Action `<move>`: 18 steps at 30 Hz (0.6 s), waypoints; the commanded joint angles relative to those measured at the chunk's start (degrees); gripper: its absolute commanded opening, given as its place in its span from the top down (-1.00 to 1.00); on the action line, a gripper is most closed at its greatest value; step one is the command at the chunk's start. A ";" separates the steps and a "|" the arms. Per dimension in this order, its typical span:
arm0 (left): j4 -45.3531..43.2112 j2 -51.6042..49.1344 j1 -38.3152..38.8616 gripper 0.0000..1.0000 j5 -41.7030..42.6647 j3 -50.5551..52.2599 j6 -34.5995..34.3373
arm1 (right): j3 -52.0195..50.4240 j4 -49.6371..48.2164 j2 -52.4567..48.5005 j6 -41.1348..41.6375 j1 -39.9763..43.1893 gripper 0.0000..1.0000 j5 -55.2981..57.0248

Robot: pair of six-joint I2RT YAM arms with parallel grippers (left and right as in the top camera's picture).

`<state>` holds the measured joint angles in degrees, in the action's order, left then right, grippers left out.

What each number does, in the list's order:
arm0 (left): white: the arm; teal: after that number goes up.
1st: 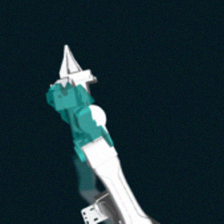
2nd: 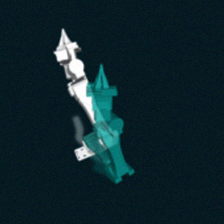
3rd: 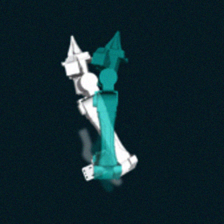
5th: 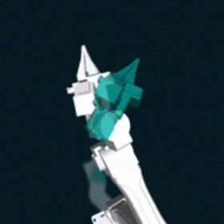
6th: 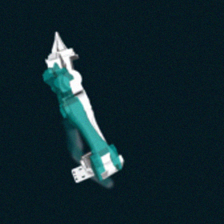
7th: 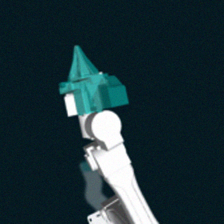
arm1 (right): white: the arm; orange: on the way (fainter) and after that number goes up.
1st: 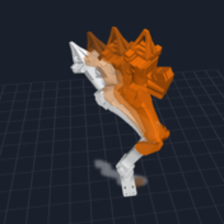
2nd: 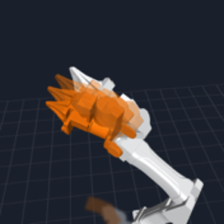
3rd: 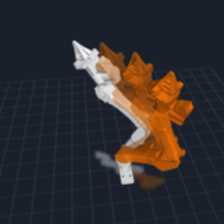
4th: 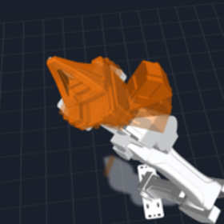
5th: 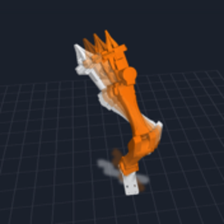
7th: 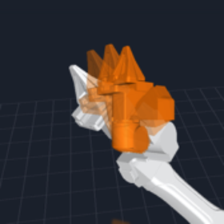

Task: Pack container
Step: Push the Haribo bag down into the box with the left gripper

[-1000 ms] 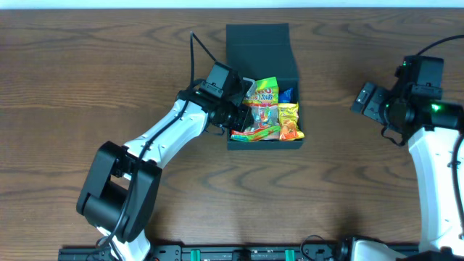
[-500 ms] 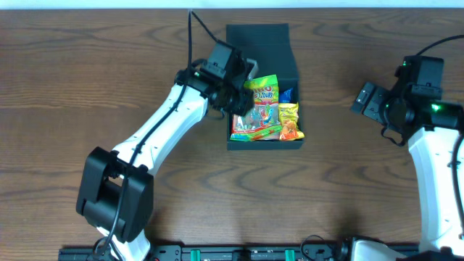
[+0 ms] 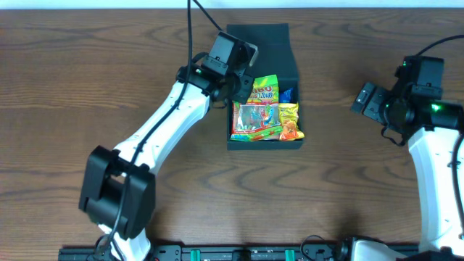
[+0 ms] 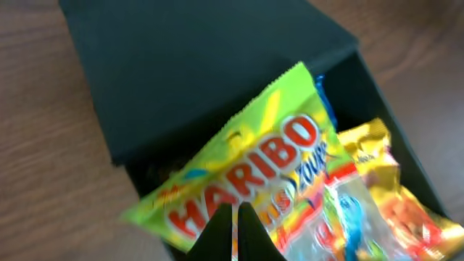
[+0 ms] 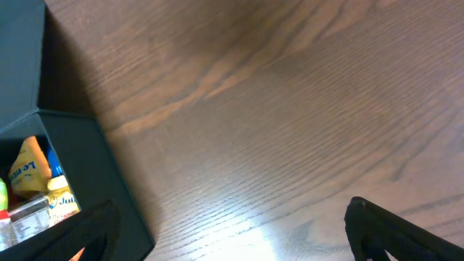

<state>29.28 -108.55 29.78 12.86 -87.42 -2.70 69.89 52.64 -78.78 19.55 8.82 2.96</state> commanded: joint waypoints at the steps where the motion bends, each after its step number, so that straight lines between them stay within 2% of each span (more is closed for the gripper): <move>1: -0.63 -5.38 0.04 0.88 -0.55 0.04 0.94 | -0.28 -0.02 -0.09 0.57 0.31 -0.99 0.00; 9: -1.29 -10.67 0.02 0.88 1.55 0.04 -0.09 | -0.28 -0.02 -0.09 0.57 0.31 -0.99 0.00; 18: -2.40 -1.70 -0.09 0.88 -2.34 -0.09 -0.02 | -0.28 -0.02 -0.09 0.57 0.31 -0.99 0.00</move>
<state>26.76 -115.07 29.74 12.38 -87.35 -2.76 69.89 52.64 -78.78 19.55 8.84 2.96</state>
